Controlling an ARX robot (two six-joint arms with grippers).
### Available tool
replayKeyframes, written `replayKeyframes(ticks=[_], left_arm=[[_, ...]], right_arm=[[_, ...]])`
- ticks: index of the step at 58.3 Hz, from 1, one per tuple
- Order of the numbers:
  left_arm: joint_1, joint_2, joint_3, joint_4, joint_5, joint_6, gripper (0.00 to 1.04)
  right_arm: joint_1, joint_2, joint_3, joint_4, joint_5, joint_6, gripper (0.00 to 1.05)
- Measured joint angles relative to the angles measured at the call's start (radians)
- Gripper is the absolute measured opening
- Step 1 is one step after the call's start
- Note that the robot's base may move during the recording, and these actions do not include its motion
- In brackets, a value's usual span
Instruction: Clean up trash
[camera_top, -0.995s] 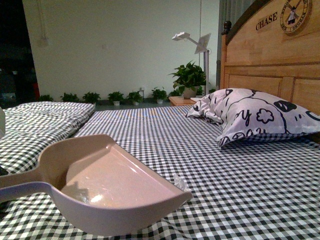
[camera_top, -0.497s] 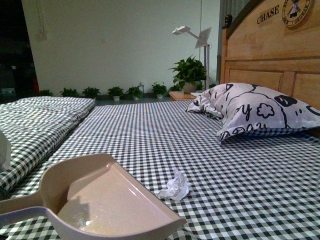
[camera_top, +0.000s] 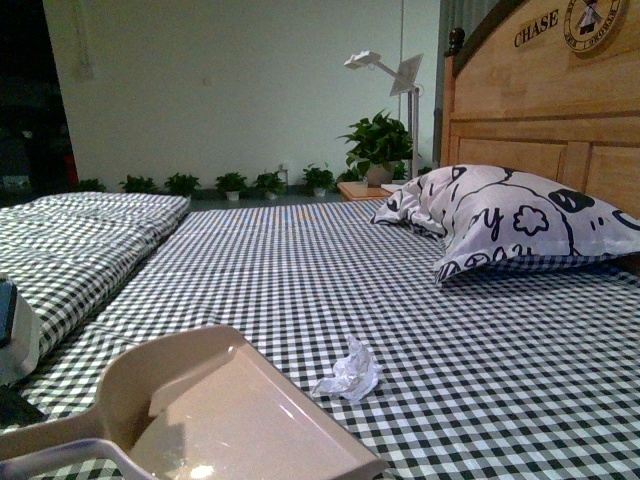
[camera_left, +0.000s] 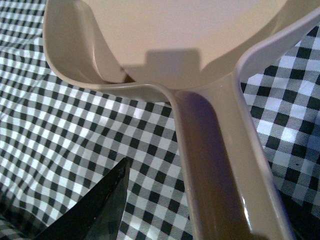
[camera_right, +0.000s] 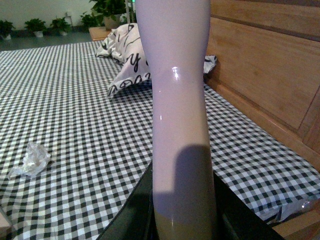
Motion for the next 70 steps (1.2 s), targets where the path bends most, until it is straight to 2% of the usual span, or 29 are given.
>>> replayKeyframes(ticks=[14, 34, 67, 70], left_arm=[[0.001, 0.071, 0.033, 0.026, -0.002, 0.005, 0.64], [0.029, 0.106, 0.038, -0.015, -0.016, 0.039, 0.64], [0.023, 0.108, 0.043, -0.014, -0.023, 0.04, 0.64], [0.023, 0.108, 0.043, -0.014, -0.023, 0.04, 0.64]], right_arm=[[0.0, 0.0, 0.0, 0.0, 0.0, 0.0, 0.2], [0.0, 0.0, 0.0, 0.0, 0.0, 0.0, 0.2], [0.0, 0.0, 0.0, 0.0, 0.0, 0.0, 0.2], [-0.01, 0.03, 0.032, -0.094, 0.004, 0.051, 0.2]])
